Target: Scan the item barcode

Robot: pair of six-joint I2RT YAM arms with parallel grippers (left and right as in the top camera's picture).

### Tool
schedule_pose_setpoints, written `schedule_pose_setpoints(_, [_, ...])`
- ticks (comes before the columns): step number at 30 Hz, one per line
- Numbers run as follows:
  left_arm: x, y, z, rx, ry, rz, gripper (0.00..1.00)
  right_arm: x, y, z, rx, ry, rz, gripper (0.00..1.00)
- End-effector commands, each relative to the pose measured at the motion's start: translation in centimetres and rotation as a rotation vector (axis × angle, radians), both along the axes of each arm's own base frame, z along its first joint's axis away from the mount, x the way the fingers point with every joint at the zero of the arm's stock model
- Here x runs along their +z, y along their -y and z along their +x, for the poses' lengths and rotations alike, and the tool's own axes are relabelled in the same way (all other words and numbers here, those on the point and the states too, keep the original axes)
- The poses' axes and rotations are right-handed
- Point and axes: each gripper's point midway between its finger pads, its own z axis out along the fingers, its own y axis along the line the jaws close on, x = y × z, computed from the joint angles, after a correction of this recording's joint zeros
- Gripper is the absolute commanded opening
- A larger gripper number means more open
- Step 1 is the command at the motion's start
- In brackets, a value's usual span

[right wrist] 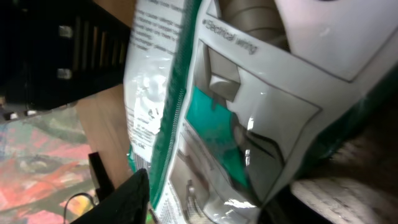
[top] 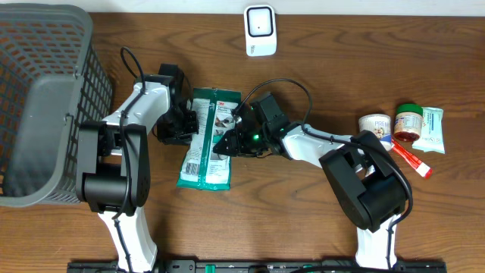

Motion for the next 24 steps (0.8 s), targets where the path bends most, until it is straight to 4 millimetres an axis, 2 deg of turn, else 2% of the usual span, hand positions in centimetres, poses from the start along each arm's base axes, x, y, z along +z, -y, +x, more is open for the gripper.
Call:
schedule_pose_setpoints(1, [-1.2, 0.5, -1.4, -0.012, -0.049, -0.018, 0.12, -1.5, -0.2, -0.9, 0.013, -0.001, -0.035, 0.51])
schedule_pose_setpoints(7, [-1.9, 0.4, -1.9, -0.011, -0.05, -0.019, 0.13, -1.3, -0.5, 0.2, -0.007, 0.058, -0.033, 0.62])
schedule_pose_setpoints(11, [-2.4, 0.4, -2.2, -0.011, -0.052, -0.019, 0.13, -1.5, -0.4, 0.4, -0.016, 0.065, -0.044, 0.63])
schedule_pose_setpoints(13, [-2.4, 0.4, -2.2, -0.011, -0.052, -0.02, 0.08, -1.6, -0.3, 0.3, -0.015, 0.059, -0.049, 0.63])
schedule_pose_setpoints(15, [-2.3, 0.5, -2.2, -0.01, -0.052, -0.022, 0.07, -2.1, 0.1, -0.3, -0.029, 0.006, -0.074, 0.57])
schedule_pose_setpoints(18, [-2.4, 0.4, -2.3, -0.01, -0.054, -0.021, 0.08, -2.2, 0.2, -0.5, -0.031, -0.009, -0.083, 0.67])
schedule_pose_setpoints(21, [-2.4, 0.5, -2.2, -0.01, -0.053, -0.022, 0.08, -1.5, -0.4, 0.2, -0.032, 0.035, -0.046, 0.68])
schedule_pose_setpoints(24, [-2.4, 0.5, -2.2, -0.01, -0.053, -0.022, 0.08, -1.0, -0.7, 0.9, -0.038, 0.075, -0.025, 0.76])
